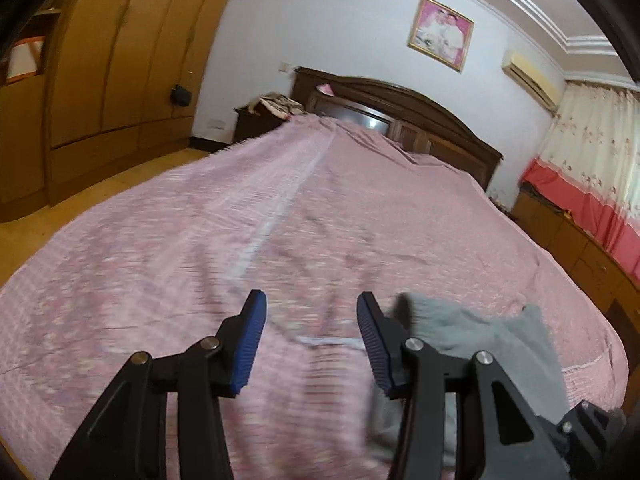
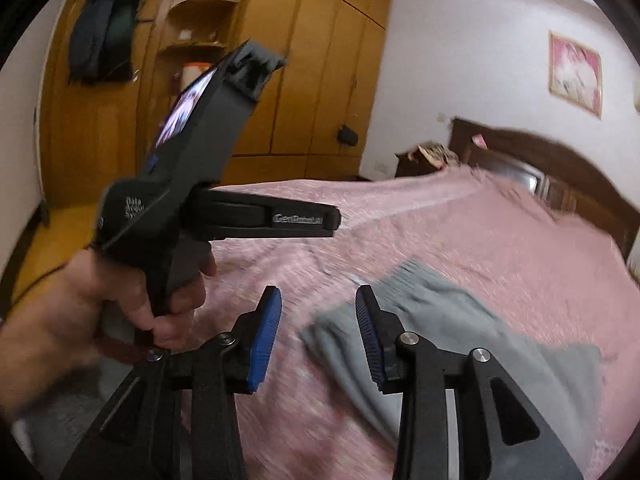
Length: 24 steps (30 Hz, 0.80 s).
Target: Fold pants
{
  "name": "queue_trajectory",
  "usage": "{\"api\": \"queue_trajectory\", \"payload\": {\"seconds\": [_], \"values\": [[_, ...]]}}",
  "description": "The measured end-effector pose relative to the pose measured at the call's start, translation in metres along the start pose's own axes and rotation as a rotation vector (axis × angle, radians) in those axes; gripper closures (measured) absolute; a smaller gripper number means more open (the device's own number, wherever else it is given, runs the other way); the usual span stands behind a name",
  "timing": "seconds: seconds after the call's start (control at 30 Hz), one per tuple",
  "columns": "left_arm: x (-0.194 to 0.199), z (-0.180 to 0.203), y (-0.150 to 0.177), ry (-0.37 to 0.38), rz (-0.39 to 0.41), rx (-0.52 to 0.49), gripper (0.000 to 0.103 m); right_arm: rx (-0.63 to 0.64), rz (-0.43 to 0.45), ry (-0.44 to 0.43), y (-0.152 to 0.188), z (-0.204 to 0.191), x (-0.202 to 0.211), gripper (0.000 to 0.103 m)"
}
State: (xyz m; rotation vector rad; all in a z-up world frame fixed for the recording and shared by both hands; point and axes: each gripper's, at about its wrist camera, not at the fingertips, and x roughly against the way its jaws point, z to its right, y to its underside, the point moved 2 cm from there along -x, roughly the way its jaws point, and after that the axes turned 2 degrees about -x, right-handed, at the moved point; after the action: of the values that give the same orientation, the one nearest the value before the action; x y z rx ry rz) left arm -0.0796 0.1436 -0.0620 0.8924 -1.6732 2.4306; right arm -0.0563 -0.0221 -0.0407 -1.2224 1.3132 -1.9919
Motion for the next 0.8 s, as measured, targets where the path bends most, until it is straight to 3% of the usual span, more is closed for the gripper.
{"api": "queue_trajectory", "payload": {"seconds": [0.13,0.23,0.3,0.37,0.4,0.47,0.5,0.57,0.6,0.7,0.8], "values": [[-0.005,0.058,-0.004,0.060,-0.014,-0.093,0.054,-0.122,-0.081,0.043,0.013,0.068,0.033,0.064],[-0.019,0.107,-0.021,0.246,-0.072,-0.088,0.053,-0.137,-0.108,0.125,0.027,0.113,0.049,0.064],[-0.038,0.140,-0.030,0.302,-0.116,-0.097,0.054,-0.167,-0.132,0.155,0.034,0.143,0.054,0.064],[-0.058,0.161,-0.026,0.280,-0.166,-0.127,0.056,-0.240,-0.136,0.139,0.041,0.175,0.055,0.065],[-0.070,0.167,-0.019,0.256,-0.185,-0.141,0.064,-0.280,-0.142,0.128,0.046,0.188,0.056,0.072],[-0.093,0.165,-0.001,0.141,-0.242,-0.177,0.073,-0.353,-0.172,0.063,0.059,0.205,0.049,0.083],[-0.103,0.158,0.007,0.079,-0.268,-0.186,0.077,-0.360,-0.182,0.037,0.063,0.206,0.048,0.083],[-0.116,0.140,0.018,-0.009,-0.316,-0.189,0.094,-0.328,-0.208,0.030,0.082,0.199,0.043,0.083],[-0.119,0.128,0.020,-0.023,-0.322,-0.166,0.100,-0.314,-0.235,0.039,0.093,0.194,0.039,0.083],[-0.118,0.099,0.017,0.009,-0.320,-0.053,0.100,-0.346,-0.233,0.046,0.108,0.187,0.042,0.083],[-0.111,0.099,0.017,0.029,-0.293,-0.083,0.100,-0.345,-0.237,0.032,0.102,0.190,0.045,0.083]]}}
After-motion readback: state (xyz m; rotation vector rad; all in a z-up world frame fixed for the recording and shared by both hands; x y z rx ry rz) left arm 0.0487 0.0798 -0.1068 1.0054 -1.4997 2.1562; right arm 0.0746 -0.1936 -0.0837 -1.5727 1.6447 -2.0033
